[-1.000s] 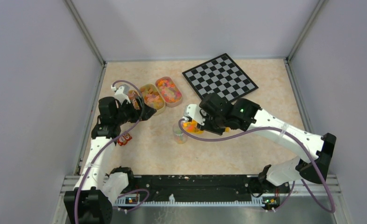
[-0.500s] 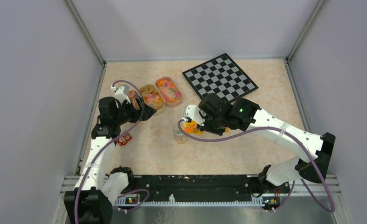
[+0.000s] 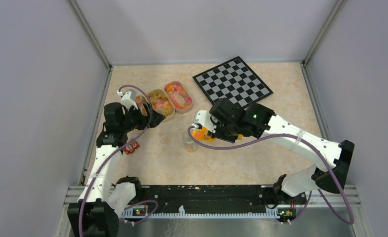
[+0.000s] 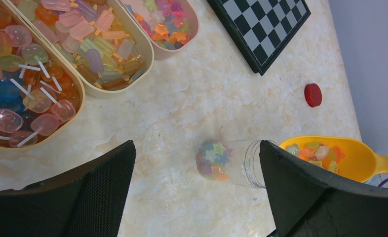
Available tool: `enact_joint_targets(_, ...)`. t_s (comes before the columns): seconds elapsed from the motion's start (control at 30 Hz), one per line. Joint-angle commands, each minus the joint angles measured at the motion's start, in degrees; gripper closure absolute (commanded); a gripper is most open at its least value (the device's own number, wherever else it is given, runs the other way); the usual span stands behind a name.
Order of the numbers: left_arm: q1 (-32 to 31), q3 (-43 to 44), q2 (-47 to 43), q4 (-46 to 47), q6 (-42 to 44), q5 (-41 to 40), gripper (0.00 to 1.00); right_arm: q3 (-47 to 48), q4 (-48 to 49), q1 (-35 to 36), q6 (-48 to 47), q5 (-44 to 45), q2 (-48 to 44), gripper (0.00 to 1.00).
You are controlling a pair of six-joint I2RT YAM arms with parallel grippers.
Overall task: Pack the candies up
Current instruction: Place the fake candies in the packing bottle.
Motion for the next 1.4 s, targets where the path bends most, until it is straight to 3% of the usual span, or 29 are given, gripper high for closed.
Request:
enact_joint_targets(0.0,-0.17,-0.35,-1.04,1.22,1.02,0.46,0.01,3.91,-0.05,1.05,0.42,0.87,0.46,1.00)
enact_joint_targets(1.37,-0.24,-0.32,-1.07,1.50,0.85,1.07,0.01,7.56,-2.48,2.35,0.27,1.87,4.32,1.00)
